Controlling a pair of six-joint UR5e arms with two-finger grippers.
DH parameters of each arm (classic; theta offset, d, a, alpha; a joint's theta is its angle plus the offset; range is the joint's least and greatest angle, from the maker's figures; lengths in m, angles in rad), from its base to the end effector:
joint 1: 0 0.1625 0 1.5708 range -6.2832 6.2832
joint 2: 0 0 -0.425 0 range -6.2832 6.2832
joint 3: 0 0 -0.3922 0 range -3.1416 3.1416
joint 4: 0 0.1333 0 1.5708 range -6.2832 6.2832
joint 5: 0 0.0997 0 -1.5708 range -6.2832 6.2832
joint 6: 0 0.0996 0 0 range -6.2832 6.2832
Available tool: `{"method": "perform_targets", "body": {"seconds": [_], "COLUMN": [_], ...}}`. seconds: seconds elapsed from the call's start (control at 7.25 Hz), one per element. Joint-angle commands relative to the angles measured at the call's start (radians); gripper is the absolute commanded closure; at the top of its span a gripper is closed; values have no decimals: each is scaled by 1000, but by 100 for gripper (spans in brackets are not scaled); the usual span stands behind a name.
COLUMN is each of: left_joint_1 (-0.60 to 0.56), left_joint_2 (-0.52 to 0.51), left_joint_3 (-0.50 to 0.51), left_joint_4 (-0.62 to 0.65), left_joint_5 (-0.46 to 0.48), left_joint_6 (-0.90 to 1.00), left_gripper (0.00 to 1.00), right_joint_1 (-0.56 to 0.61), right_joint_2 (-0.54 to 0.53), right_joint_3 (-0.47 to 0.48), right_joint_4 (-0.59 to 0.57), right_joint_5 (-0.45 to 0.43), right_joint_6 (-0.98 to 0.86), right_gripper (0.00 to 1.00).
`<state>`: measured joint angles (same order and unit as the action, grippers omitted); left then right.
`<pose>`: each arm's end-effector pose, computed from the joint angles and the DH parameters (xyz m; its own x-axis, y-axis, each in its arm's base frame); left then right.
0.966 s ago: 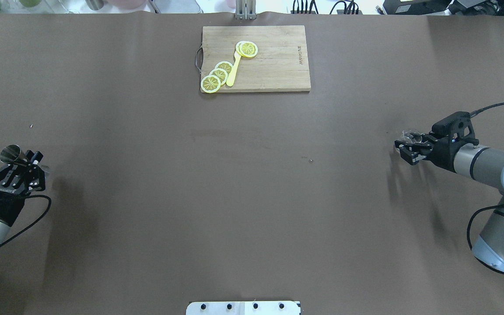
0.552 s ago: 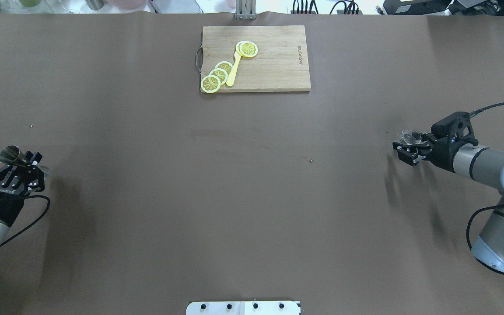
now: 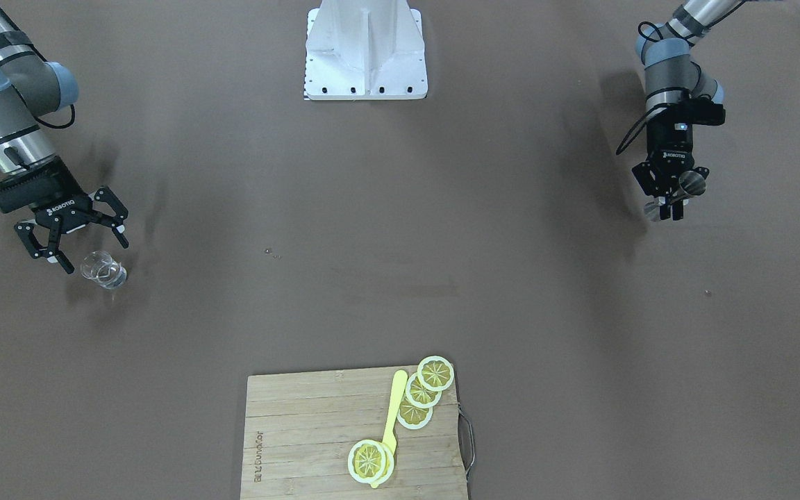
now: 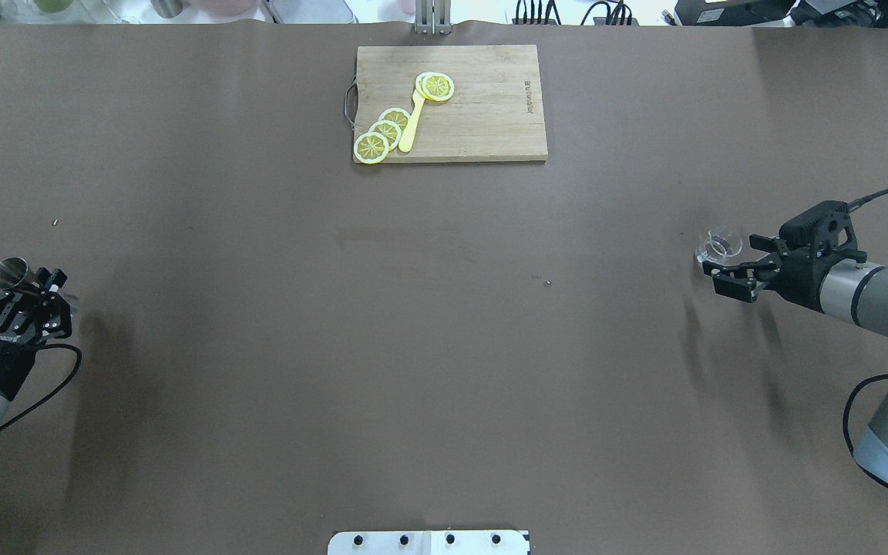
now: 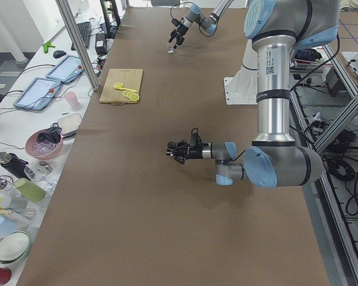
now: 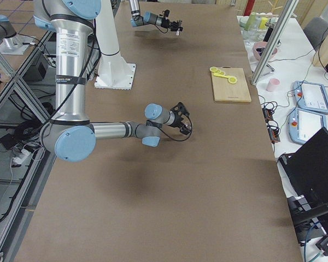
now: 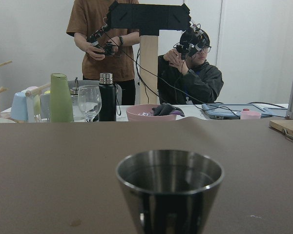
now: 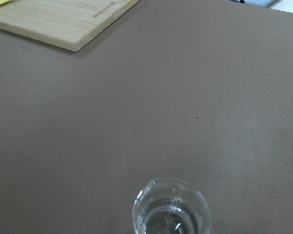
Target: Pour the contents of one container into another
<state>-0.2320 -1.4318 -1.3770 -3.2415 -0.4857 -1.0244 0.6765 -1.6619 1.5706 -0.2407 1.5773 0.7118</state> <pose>0.3190 -0.3028 0.6252 0.6828 0.0879 -0.7253 0.6905 0.2467 0.6800 -0.2901 -0.4030 0.5597 0.6364 -0.4600 0.6191 -0.2134 0.6664 0.7145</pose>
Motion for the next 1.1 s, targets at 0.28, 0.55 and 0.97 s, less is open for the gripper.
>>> {"method": "perform_targets", "body": {"seconds": [0.28,0.55,0.97], "left_joint_1": [0,0,5], "left_joint_2": [57,65,65], "left_joint_3": [-45,-45,-40], "left_joint_4": [61,65,120], "left_joint_5": [18,22,42], "left_joint_6": [-88,-91,-154], "left_gripper": [100,100,100], "right_joint_1": [82,307,599], "right_joint_2": [-235,-240,-193], "right_joint_3": [77,-48,-135], "right_joint_4": [6,-6,-307], "right_joint_5": [209,478,647], "right_joint_6": [-3,-15,-425], "right_gripper": [0,0,0]}}
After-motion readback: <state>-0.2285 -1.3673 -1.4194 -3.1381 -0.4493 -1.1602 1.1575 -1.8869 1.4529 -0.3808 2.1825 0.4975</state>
